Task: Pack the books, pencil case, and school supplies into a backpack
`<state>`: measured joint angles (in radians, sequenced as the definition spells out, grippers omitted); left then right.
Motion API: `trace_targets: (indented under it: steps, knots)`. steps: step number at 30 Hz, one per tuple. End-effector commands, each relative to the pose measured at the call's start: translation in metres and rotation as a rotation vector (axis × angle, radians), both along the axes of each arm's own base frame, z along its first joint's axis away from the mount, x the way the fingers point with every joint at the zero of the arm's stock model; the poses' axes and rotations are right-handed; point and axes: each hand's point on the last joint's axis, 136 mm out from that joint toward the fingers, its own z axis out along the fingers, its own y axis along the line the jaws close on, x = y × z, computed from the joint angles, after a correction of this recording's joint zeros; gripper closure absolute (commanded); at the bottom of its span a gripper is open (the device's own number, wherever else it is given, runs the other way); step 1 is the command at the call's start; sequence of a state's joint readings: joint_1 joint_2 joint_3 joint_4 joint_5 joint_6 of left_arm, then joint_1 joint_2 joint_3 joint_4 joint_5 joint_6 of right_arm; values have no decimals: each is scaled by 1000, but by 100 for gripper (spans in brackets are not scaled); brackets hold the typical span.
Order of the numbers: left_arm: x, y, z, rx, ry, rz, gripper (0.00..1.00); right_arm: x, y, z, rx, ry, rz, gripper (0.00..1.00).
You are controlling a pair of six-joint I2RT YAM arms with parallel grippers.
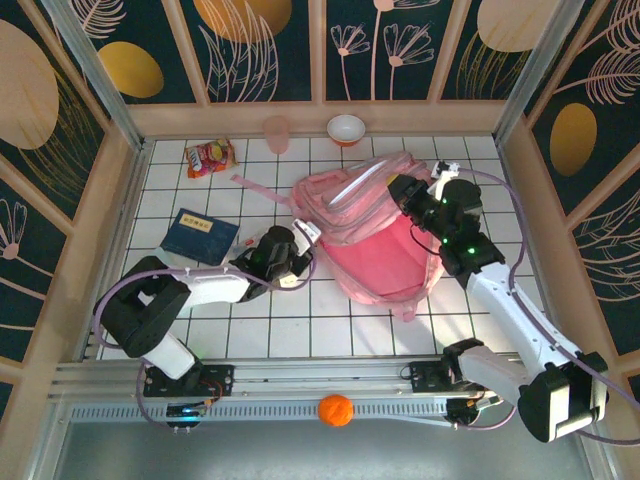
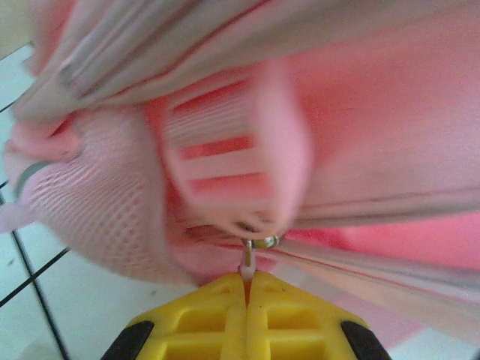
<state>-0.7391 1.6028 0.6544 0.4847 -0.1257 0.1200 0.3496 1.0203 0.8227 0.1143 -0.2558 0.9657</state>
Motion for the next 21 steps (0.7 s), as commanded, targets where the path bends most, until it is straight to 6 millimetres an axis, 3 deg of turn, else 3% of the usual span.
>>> trace_targets:
  steps: [1, 5, 8, 10, 13, 18, 21]
  knots:
    - [37, 26, 13, -21, -33, 186, 100, -22, 1, 93, 69, -266, 59, 100]
    - [57, 33, 15, 2, -51, 226, 100, -24, 0, 97, 88, -267, 53, 100]
    - [62, 24, 21, -8, -61, 189, 98, -19, -5, 91, 91, -255, 20, 100]
    - [60, 17, 27, -33, -55, 157, 89, -15, -9, 81, 91, -241, -16, 100]
    - [52, 8, 42, -96, -24, 114, 69, -9, -18, 68, 119, -228, -78, 100]
    - [32, -8, 83, -235, 71, 43, 45, -4, -25, 45, 118, -203, -150, 100]
    - [29, -9, 99, -325, 125, 79, 38, -7, -22, 27, 109, -181, -181, 100]
